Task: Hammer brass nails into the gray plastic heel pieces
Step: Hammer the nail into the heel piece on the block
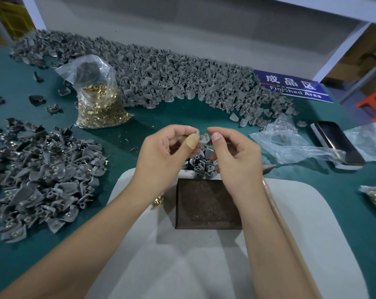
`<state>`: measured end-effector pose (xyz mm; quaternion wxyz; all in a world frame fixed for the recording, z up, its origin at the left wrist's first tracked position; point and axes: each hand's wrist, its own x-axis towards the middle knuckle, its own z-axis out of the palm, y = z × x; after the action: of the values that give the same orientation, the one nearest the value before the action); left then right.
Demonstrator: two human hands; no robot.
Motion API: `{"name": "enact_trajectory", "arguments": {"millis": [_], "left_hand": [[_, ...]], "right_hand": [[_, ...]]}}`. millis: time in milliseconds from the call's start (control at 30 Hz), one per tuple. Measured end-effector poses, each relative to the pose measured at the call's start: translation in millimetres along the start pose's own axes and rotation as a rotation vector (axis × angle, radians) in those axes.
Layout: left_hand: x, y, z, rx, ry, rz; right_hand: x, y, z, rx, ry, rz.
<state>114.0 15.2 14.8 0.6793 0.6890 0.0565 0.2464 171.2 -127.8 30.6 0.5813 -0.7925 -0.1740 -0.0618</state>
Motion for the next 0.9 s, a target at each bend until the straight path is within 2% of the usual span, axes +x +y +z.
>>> {"name": "enact_trajectory", "arguments": {"millis": [133, 200, 300, 367, 400, 467, 600, 767, 900], "left_hand": [[-5.2, 3.4, 1.9, 0.016, -0.077, 0.015], [-9.4, 4.8, 4.6, 0.023, -0.138, 0.018], [-16.1, 4.2, 9.5, 0.109, -0.256, 0.037], [-19.7, 3.1, 11.6, 0.237, -0.355, 0.092], [-21.2, 2.7, 12.3, 0.313, -0.406, 0.129], [-23.1, 2.3, 13.4, 0.45, -0.478, 0.208], [-21.3, 6.8, 9.4, 0.549, -0.489, 0.248], [-14.4, 15.8, -5.7, 0.613, -0.558, 0.27], [-12.4, 18.4, -10.2, 0.653, -0.589, 0.273]], "right_hand": [[-4.1, 0.1, -12.7, -0.061, 0.068, -0.017], [-10.9, 4.4, -27.4, -0.139, 0.136, 0.038], [-25.8, 15.3, -61.0, -0.599, 0.247, 0.188], [-36.2, 22.5, -80.6, -0.882, 0.194, 0.309], [-40.3, 24.0, -86.7, -0.943, 0.134, 0.375], [-45.7, 24.5, -94.1, -0.956, 0.028, 0.434], [-50.9, 21.2, -96.4, -0.966, -0.137, 0.361], [-45.4, 13.2, -107.4, -0.891, -0.111, 0.387], [-48.6, -6.3, -120.1, -0.707, -0.076, 0.247]]}}
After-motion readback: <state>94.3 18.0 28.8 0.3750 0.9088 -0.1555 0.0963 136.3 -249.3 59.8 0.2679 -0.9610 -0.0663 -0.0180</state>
